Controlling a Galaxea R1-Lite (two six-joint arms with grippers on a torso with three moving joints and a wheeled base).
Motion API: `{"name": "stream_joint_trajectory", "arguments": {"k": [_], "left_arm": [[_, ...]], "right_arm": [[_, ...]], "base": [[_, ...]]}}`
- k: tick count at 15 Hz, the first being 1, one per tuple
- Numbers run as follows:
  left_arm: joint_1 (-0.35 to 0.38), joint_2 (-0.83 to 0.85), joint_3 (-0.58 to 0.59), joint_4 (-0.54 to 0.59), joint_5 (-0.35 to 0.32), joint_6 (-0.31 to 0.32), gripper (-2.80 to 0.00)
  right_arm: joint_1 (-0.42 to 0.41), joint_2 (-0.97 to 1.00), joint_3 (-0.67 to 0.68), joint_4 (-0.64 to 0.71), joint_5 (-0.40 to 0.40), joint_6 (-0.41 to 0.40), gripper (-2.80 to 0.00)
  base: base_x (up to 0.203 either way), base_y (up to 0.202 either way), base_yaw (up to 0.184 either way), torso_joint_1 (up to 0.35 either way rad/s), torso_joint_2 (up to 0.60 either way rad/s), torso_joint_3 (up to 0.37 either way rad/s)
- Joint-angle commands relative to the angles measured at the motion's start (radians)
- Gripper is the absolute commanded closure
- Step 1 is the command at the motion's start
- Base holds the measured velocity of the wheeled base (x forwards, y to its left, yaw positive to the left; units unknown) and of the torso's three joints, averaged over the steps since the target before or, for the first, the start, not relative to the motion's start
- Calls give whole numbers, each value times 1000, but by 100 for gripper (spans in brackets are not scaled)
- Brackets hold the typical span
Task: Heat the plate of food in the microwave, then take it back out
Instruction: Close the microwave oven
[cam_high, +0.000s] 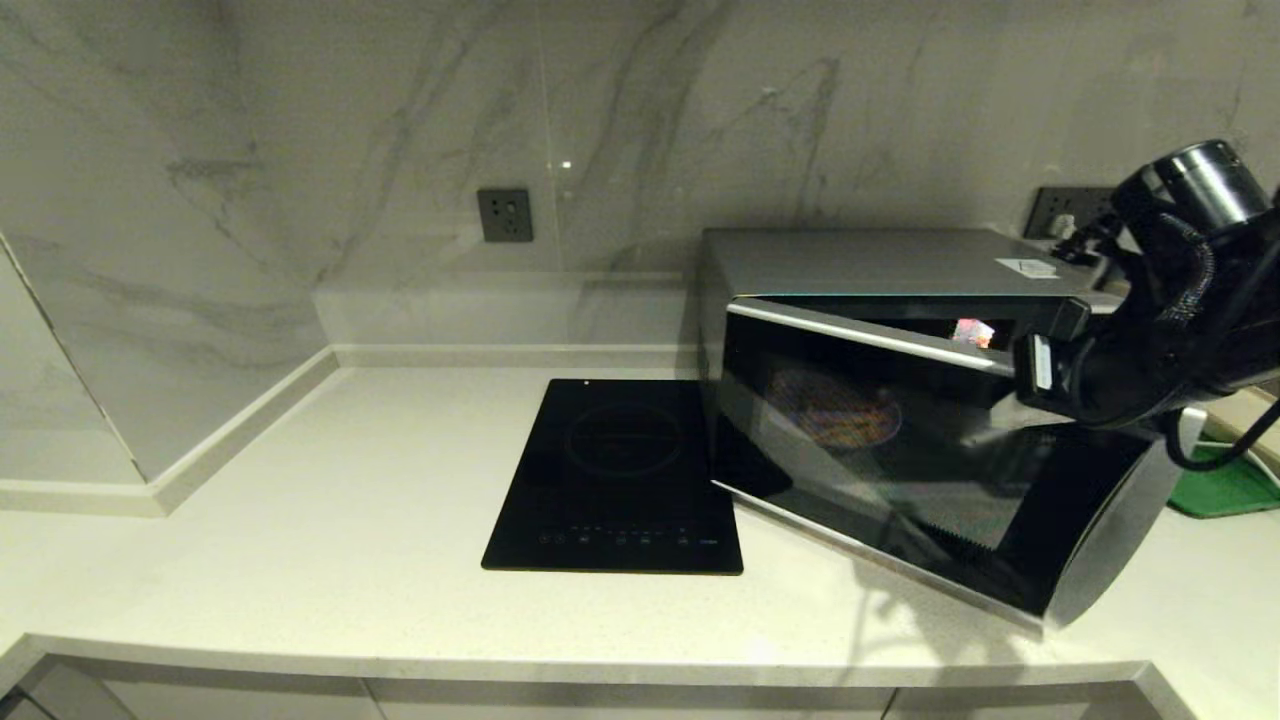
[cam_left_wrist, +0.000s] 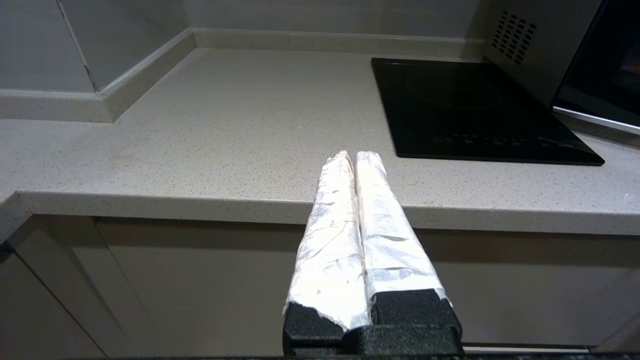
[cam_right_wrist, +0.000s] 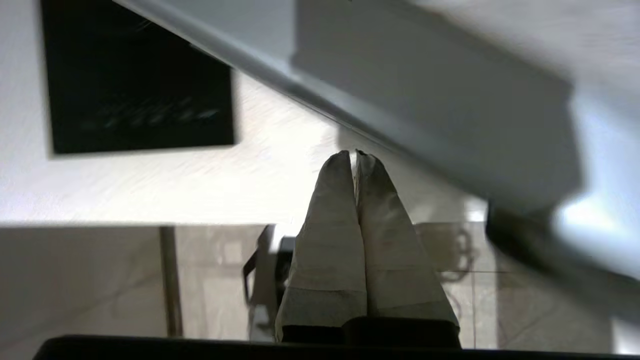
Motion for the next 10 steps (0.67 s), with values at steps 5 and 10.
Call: {"name": "stream_joint_trajectory", "arguments": {"k": [5, 10], "left_arm": [[0, 0, 0, 0, 0, -1, 0], [0, 0, 0, 0, 0, -1, 0]], "right_arm": [[-288, 45, 0, -96, 90, -33, 0], [-361, 164, -104, -118, 117, -29, 0]], "base": [[0, 0, 0, 0, 0, 0], [0, 0, 0, 0, 0, 0]]}}
